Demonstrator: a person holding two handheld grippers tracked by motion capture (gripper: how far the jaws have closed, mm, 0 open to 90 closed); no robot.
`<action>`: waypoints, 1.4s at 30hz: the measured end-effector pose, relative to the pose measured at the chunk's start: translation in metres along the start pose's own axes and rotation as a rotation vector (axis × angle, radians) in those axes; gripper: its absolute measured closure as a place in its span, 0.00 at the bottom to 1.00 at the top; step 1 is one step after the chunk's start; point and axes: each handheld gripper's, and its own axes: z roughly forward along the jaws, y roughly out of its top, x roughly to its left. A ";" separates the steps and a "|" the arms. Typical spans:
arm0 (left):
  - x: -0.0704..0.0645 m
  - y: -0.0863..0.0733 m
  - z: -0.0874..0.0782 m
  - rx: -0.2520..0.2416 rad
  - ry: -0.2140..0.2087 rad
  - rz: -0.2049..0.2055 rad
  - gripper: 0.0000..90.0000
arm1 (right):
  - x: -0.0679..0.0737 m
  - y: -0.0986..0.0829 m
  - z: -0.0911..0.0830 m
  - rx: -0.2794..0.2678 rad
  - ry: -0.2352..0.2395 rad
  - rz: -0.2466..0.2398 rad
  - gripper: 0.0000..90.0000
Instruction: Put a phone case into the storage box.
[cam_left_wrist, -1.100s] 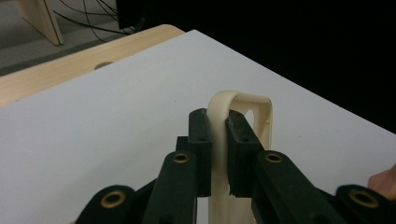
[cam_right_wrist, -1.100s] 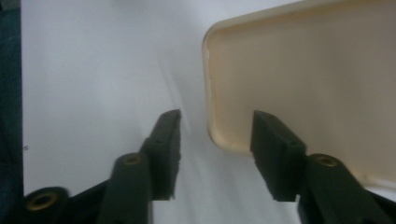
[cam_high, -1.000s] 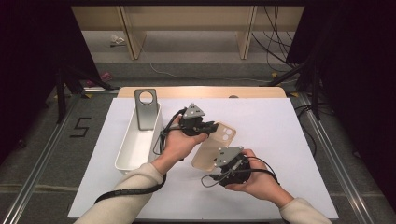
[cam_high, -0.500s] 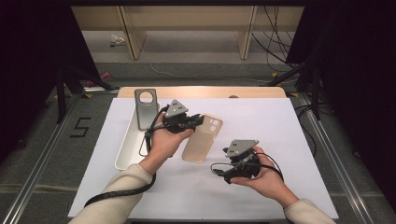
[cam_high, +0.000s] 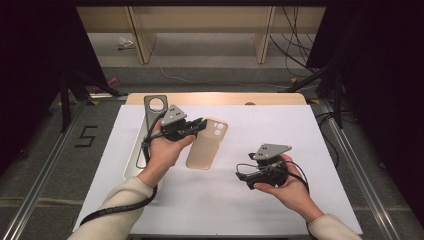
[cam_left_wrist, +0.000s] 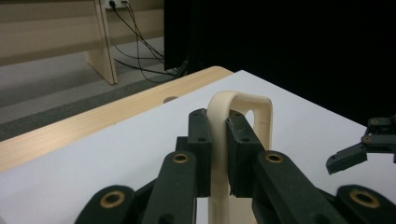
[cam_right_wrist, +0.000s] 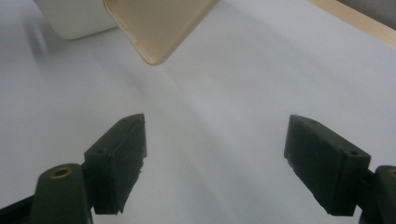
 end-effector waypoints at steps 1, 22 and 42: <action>0.001 0.000 -0.001 -0.005 0.002 -0.001 0.91 | -0.001 -0.001 -0.001 -0.007 -0.002 0.008 0.24; 0.017 0.008 -0.025 -0.100 0.051 0.036 0.91 | -0.015 -0.012 -0.019 -0.068 -0.038 0.116 0.23; 0.037 0.013 -0.049 -0.163 0.085 0.007 0.91 | -0.023 -0.019 -0.029 -0.105 -0.056 0.180 0.24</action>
